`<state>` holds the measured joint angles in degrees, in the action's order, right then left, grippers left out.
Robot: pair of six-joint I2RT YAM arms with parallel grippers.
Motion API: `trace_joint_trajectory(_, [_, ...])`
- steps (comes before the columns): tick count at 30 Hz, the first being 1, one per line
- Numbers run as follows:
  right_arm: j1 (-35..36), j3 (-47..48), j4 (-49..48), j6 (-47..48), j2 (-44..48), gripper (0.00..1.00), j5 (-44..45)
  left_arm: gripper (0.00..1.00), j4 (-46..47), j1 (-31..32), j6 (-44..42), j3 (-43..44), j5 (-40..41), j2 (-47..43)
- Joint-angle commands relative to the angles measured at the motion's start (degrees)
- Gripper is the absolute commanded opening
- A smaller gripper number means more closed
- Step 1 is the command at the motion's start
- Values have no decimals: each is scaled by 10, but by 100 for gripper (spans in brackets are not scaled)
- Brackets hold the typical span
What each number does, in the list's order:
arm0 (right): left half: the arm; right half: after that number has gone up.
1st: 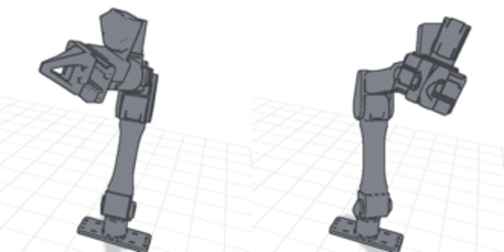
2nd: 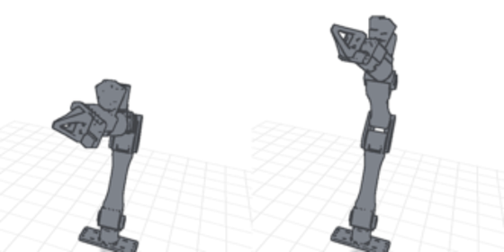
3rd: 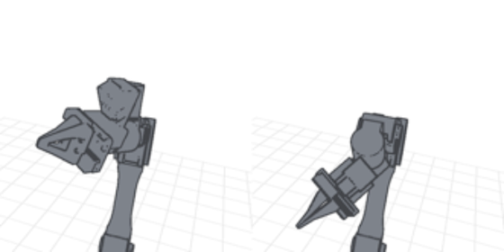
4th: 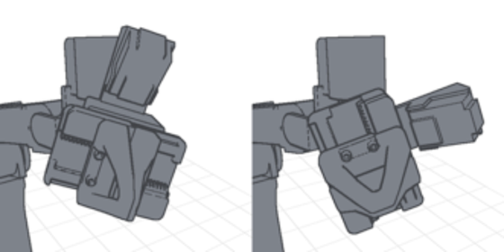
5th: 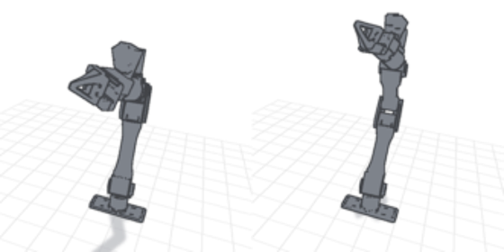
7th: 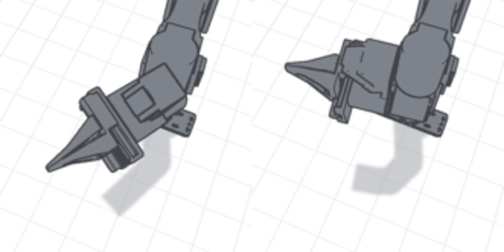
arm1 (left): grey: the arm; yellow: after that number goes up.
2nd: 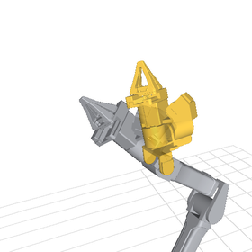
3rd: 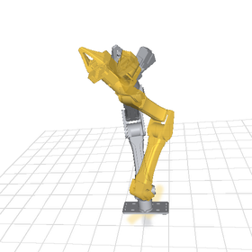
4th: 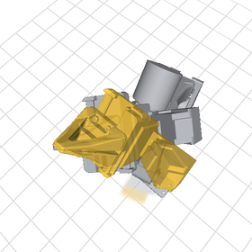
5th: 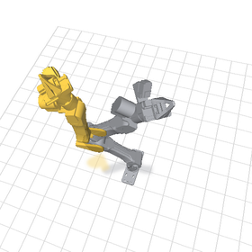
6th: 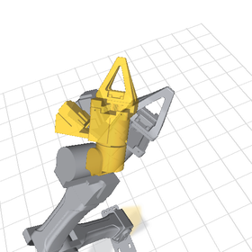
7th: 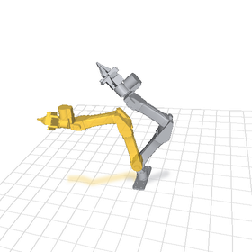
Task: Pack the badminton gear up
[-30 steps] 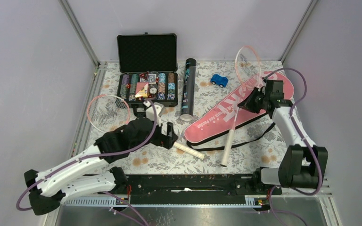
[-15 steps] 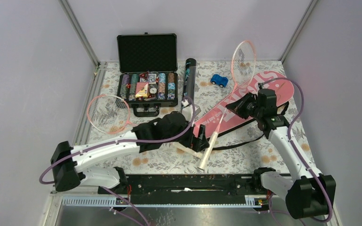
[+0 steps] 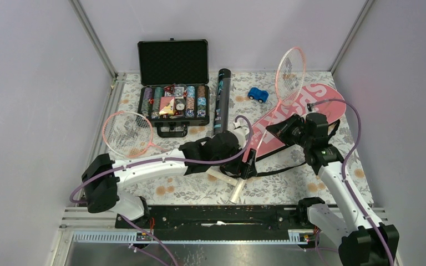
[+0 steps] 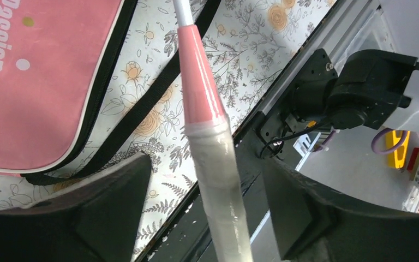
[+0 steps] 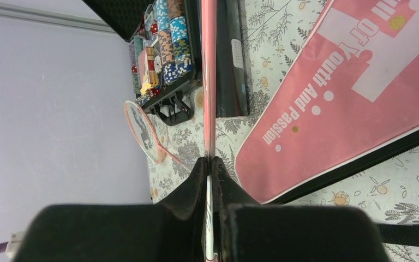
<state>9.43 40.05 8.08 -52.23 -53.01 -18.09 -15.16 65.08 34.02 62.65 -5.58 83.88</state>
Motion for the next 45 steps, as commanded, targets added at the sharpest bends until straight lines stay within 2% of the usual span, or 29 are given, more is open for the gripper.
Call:
trace_joint_trajectory(1, [4,-12,-40,-11,38,0,-14,67,32,2,-3,25,-22,-5])
trace_joint_trajectory(3, [4,-14,-40,-5,46,0,-23,45,17,2,6,30,-21,-12])
trace_joint_trajectory(4, [4,-14,-46,3,47,4,-35,36,16,2,10,27,-23,-21])
trace_joint_trajectory(7, [4,-19,-75,36,56,22,-82,18,64,2,40,-9,-40,-63])
trace_joint_trajectory(11, [4,-32,-95,53,97,55,-93,6,125,0,90,-54,-54,-121])
trace_joint_trajectory(13, [4,-45,-110,42,120,66,-94,0,138,0,107,-63,-60,-142])
trace_joint_trajectory(15, [4,-54,-138,19,135,73,-114,0,156,0,127,-72,-71,-158])
trace_joint_trajectory(21, [4,-69,-206,-46,160,70,-140,0,270,0,214,-125,-103,-191])
trace_joint_trajectory(24, [4,-72,-214,-68,170,61,-139,0,293,0,238,-139,-98,-204])
trace_joint_trajectory(26, [4,-80,-225,-87,176,58,-138,0,293,-1,247,-148,-82,-216])
trace_joint_trajectory(30, [4,-90,-234,-103,188,65,-137,0,321,0,274,-176,-52,-240])
trace_joint_trajectory(35, [5,-92,-227,-111,206,65,-117,0,330,0,285,-185,-43,-250])
trace_joint_trajectory(37, [4,-90,-224,-112,205,54,-115,0,335,0,287,-186,-44,-249])
trace_joint_trajectory(39, [4,-90,-237,-121,196,35,-120,0,336,0,290,-185,-49,-246])
trace_joint_trajectory(40, [4,-90,-245,-129,190,33,-123,0,336,0,293,-185,-52,-244])
trace_joint_trajectory(41, [4,-91,-255,-136,185,34,-127,0,336,0,298,-187,-52,-243])
trace_joint_trajectory(44, [4,-85,-256,-136,172,46,-135,0,348,1,313,-199,-54,-249])
trace_joint_trajectory(45, [4,-85,-255,-134,171,46,-132,0,353,1,319,-203,-53,-251])
